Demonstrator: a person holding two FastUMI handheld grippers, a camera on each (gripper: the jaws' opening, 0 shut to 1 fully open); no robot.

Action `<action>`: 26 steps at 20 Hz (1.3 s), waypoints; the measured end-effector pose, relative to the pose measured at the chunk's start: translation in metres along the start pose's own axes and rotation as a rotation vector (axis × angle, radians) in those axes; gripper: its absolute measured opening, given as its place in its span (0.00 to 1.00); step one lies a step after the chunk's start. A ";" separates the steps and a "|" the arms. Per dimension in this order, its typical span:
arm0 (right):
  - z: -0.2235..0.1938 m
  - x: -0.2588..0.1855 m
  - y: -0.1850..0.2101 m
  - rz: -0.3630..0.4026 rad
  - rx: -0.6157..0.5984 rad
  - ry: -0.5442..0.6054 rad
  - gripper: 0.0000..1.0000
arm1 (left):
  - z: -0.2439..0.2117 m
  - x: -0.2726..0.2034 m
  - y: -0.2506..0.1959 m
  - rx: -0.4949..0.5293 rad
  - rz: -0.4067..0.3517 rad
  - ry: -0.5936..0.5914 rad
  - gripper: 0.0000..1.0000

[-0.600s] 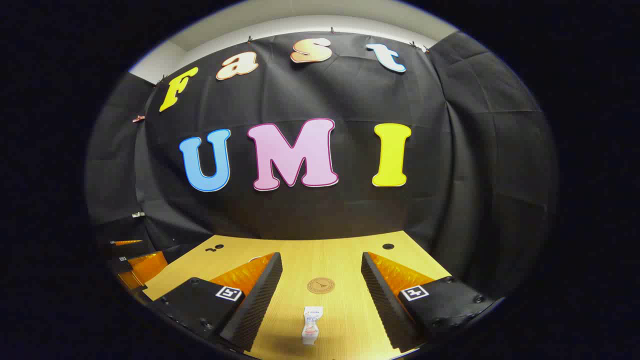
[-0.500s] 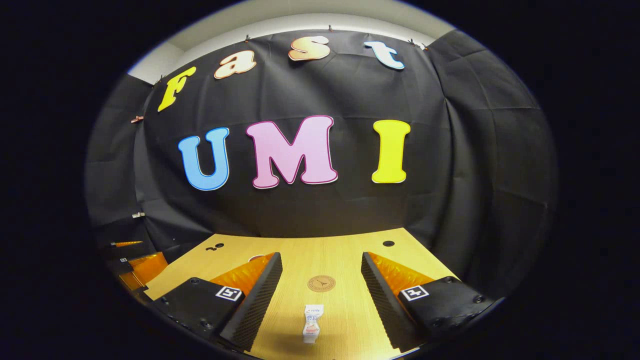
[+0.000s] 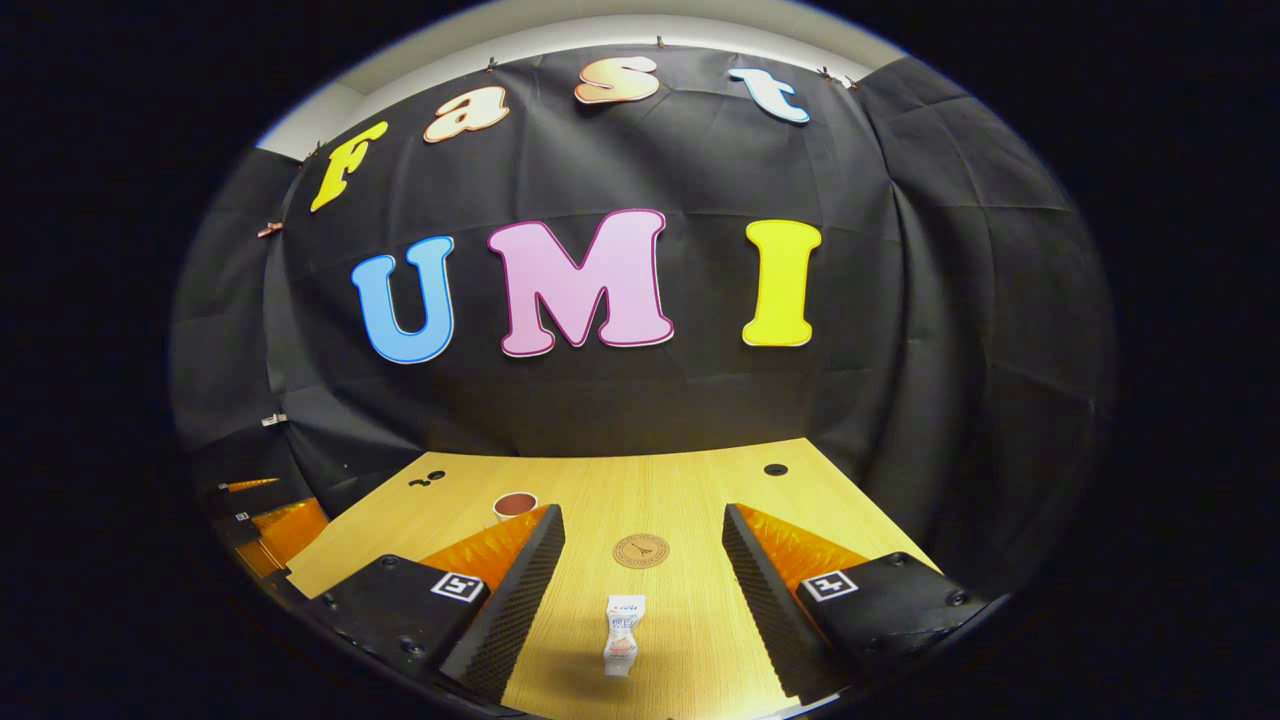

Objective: Put the toothbrush and toothpaste on the desktop into the cup, then pick up the cup and place it on the coaster on the desktop.

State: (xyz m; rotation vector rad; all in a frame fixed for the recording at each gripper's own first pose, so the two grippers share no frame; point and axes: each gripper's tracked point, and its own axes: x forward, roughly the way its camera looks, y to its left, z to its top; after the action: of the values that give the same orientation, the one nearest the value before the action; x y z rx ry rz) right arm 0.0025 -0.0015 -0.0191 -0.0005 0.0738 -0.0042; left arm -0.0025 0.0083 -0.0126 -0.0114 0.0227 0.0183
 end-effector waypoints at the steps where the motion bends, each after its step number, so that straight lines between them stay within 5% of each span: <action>1: -0.002 0.001 0.001 0.001 -0.001 0.006 0.98 | -0.001 0.000 0.000 0.000 0.001 0.004 0.98; 18: -0.020 0.054 0.025 0.071 -0.006 0.127 0.97 | -0.030 0.000 0.024 -0.032 0.074 0.079 0.98; 26: -0.087 0.088 0.019 0.049 0.006 0.332 0.98 | -0.062 -0.004 0.044 -0.089 0.154 0.178 0.98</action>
State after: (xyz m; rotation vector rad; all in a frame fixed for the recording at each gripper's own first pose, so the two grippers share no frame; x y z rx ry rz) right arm 0.0840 0.0170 -0.1122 0.0079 0.4053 0.0450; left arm -0.0089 0.0513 -0.0746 -0.1005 0.2003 0.1720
